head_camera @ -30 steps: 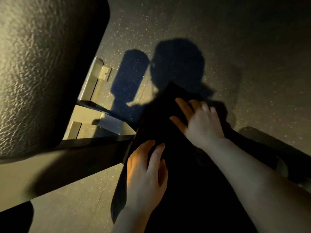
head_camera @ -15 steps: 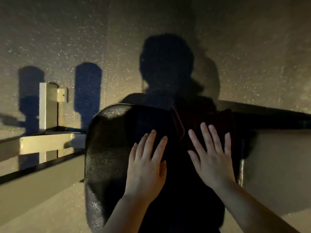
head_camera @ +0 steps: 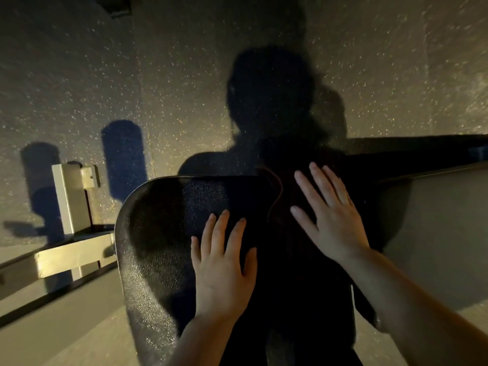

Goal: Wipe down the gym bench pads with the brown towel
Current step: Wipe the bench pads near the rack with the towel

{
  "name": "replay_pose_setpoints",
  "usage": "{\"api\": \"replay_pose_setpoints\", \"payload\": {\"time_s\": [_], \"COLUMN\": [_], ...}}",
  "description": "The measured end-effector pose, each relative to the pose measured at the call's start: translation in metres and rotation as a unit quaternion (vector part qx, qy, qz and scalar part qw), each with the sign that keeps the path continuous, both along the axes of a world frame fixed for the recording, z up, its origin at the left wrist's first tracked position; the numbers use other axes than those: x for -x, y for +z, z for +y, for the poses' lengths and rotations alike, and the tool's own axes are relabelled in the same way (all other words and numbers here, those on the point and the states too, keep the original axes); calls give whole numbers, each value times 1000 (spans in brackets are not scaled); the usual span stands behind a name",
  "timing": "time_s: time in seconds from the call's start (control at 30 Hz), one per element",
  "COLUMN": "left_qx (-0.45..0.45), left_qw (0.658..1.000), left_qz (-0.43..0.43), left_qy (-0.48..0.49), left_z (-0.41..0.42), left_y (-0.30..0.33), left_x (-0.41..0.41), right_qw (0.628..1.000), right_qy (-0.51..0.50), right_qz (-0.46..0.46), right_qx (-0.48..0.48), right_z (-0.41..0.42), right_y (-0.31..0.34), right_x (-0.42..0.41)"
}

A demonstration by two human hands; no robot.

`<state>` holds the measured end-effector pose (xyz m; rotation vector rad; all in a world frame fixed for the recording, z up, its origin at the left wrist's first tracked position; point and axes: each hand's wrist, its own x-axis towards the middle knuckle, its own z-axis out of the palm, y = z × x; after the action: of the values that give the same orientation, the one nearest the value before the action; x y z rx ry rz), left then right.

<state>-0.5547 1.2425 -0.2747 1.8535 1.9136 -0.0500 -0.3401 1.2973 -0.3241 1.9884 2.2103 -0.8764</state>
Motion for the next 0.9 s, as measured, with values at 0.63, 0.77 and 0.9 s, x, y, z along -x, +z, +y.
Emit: {"api": "replay_pose_setpoints", "payload": {"time_s": [0.63, 0.77, 0.9], "left_qx": [41, 56, 19], "left_qw": [977, 954, 937], "left_qz": [-95, -130, -157], "left_qy": [189, 265, 312], "left_z": [-50, -66, -87], "left_y": [38, 46, 53], "left_x": [43, 65, 94], "right_qw": [940, 972, 986], "right_qy": [332, 198, 96], "right_qz": [-65, -110, -121], "right_qx": [-54, -64, -67], "right_z": [-96, -48, -48], "right_y": [19, 12, 10], "right_x": [63, 52, 116]}}
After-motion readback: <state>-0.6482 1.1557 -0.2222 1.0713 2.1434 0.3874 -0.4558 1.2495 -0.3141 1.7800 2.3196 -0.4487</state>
